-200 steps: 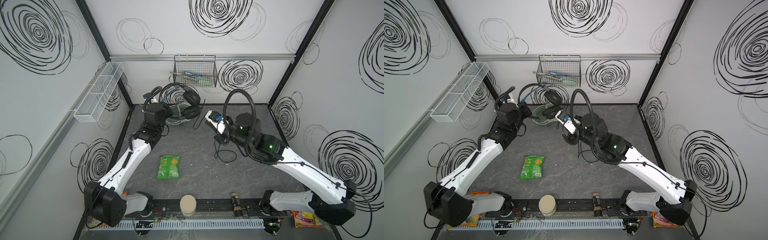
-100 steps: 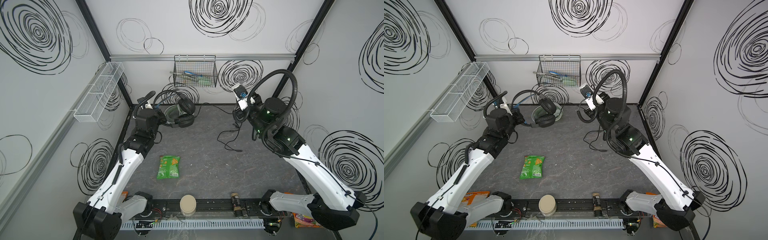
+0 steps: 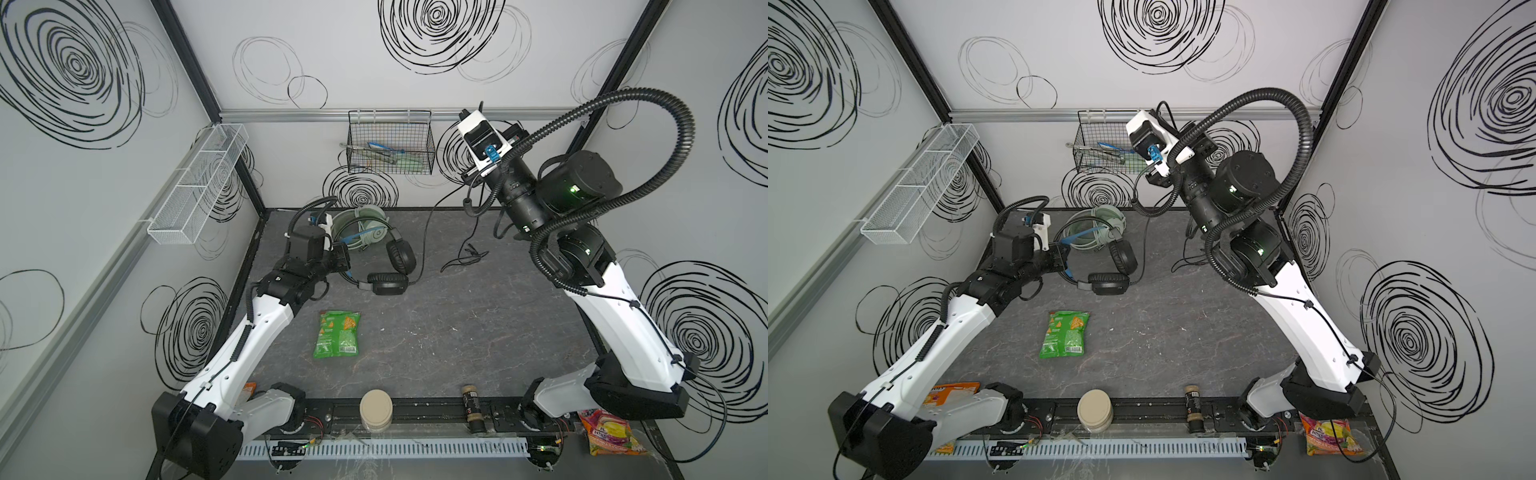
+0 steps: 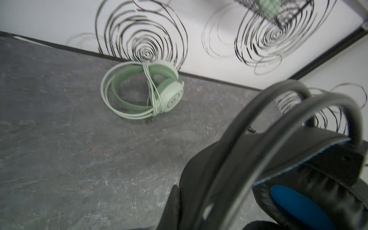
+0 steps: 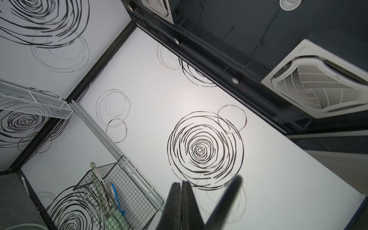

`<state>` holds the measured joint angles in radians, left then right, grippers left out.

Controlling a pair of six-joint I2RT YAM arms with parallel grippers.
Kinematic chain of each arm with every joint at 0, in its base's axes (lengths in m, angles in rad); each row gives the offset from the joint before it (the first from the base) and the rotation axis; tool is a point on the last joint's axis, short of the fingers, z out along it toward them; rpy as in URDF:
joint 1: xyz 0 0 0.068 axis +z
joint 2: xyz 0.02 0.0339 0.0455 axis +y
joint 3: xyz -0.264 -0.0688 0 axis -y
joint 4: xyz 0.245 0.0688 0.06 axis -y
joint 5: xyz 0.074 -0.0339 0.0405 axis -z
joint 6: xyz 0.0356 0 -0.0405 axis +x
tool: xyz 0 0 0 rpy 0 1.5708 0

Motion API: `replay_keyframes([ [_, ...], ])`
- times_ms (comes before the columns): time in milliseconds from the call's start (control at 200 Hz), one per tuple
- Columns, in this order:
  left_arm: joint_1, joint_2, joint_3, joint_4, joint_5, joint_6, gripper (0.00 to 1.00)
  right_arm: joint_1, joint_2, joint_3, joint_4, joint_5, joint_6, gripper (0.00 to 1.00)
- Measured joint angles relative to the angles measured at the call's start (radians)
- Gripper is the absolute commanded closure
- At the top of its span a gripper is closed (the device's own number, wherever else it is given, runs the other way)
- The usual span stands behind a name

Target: Wrap the headphones

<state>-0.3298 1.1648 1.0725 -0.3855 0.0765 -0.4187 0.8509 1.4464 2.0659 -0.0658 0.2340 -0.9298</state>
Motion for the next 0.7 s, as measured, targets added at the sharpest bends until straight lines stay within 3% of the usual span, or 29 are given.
replay_keyframes([
  [525,-0.357,0.08,-0.001,-0.127,0.033,0.109,1.0,0.028,0.004,0.06,0.048,-0.021,-0.168,1.0],
  [700,-0.477,0.072,-0.002,-0.053,0.143,0.143,1.0,0.026,0.016,0.037,0.063,-0.008,-0.173,1.0],
])
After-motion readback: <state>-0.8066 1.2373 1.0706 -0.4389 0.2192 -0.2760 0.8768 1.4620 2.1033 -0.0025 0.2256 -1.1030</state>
